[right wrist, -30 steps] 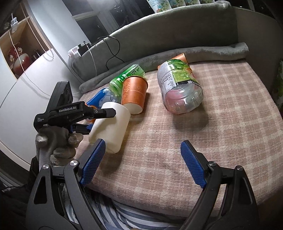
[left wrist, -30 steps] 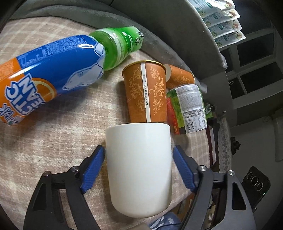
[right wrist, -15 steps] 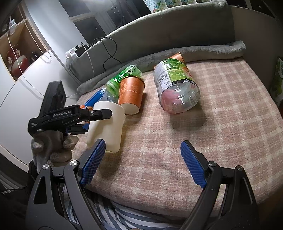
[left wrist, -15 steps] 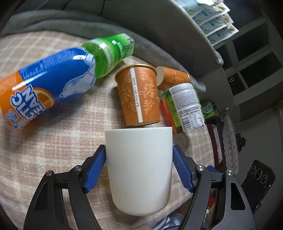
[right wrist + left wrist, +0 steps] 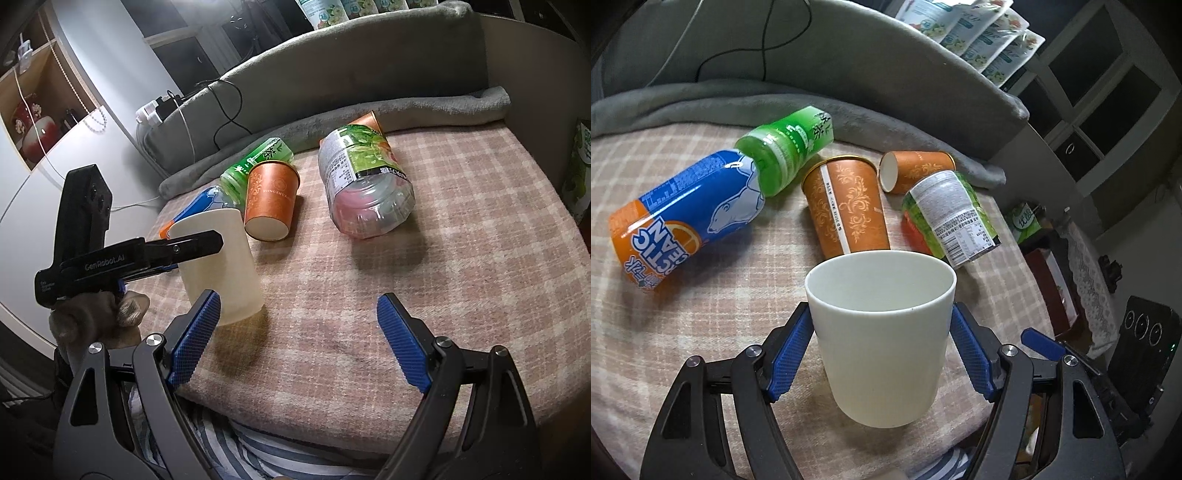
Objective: Flip cup upright
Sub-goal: 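Hold the upright white cup in the left gripper above the table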
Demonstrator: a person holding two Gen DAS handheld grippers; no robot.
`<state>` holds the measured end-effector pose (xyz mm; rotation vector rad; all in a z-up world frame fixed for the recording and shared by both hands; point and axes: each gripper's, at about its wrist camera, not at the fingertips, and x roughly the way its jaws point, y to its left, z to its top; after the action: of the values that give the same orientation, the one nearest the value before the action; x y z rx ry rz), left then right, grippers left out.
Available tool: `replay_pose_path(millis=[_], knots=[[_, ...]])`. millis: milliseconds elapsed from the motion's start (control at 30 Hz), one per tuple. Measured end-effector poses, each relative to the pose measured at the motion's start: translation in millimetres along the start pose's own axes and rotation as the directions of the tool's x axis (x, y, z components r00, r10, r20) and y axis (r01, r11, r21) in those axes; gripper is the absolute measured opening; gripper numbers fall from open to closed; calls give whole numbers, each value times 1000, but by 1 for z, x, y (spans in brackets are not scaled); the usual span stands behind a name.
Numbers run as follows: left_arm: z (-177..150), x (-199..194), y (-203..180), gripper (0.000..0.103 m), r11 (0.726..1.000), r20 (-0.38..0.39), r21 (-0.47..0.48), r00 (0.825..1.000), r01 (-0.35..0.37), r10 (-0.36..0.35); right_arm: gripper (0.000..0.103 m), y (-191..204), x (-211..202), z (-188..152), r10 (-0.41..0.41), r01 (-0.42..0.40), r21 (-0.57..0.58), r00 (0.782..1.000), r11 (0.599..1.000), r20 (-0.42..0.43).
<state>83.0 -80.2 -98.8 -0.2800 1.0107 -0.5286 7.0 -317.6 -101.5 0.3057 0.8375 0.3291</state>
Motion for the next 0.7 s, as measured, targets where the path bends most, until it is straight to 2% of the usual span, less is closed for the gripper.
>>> replay_pose_path(millis=[367,700], knots=[[-7,-4,-23,74,992,68,112,996,-59,52,89,-2,-3,1,-1,1,8,1000,1000,5],[-15,6,-43,74,961,123,229,984,-156,130,89,-7,-4,1,-2,2,16,1000,1000,9]])
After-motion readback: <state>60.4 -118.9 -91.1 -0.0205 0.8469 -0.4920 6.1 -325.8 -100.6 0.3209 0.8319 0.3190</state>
